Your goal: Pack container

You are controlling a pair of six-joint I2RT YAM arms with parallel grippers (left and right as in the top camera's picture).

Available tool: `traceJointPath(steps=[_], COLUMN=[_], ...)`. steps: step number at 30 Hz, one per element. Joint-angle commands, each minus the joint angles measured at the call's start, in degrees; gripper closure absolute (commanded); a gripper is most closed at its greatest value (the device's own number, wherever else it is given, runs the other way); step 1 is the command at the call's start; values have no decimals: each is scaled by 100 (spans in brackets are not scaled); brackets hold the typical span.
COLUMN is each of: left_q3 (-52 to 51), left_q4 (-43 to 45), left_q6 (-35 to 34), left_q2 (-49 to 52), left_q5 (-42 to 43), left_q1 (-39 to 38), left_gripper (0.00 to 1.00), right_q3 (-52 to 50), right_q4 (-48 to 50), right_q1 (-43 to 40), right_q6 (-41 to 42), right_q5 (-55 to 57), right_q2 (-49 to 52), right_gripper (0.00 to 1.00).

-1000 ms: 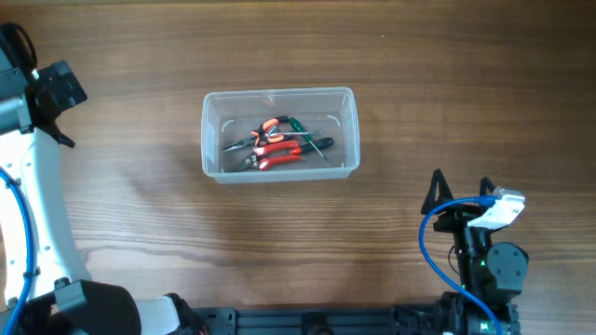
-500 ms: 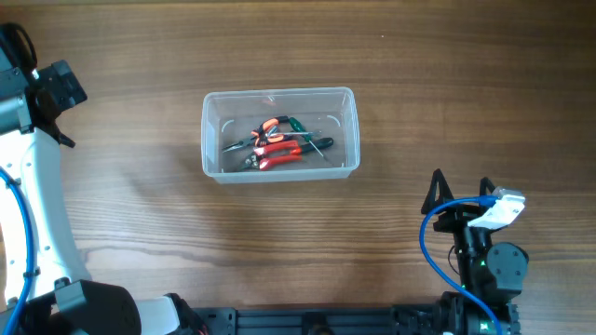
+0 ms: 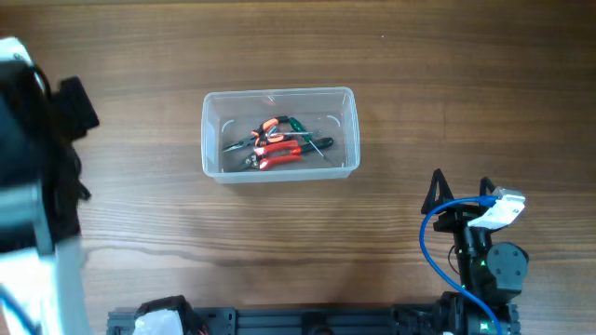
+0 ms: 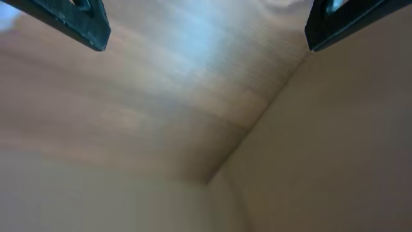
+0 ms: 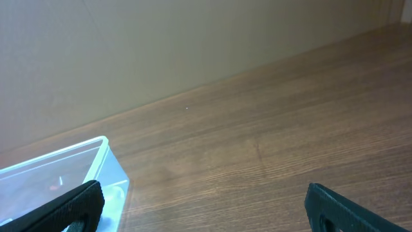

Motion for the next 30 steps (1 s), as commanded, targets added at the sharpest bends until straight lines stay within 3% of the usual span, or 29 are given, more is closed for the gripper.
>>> traceJointPath(steps=[1, 7, 9, 15, 22, 30], left_q3=[-647, -3222, -4594, -6763, -7667, -8089], left_q4=[791, 2820, 3482, 4098, 4094, 4015], left_q6=[85, 81, 81, 83, 85, 85], left_q2=[-1202, -3182, -4100, -5591, -6607, -6738], left_q5=[1307, 2800, 3486, 4612, 4618, 3993], left_q1=[-313, -315, -315, -326, -518, -776], left_gripper=[0, 0, 0, 0, 0, 0], right_q3=[24, 24, 24, 24, 24, 24], right_q4=[42, 42, 42, 42, 42, 42], right_q1=[-20, -20, -20, -20, -20, -20], right_q6=[87, 87, 85, 85, 87, 87], right_q5=[-90, -90, -90, -90, -90, -90], right_q2=[-52, -52, -52, -52, -52, -52], right_gripper=[0, 0, 0, 0, 0, 0])
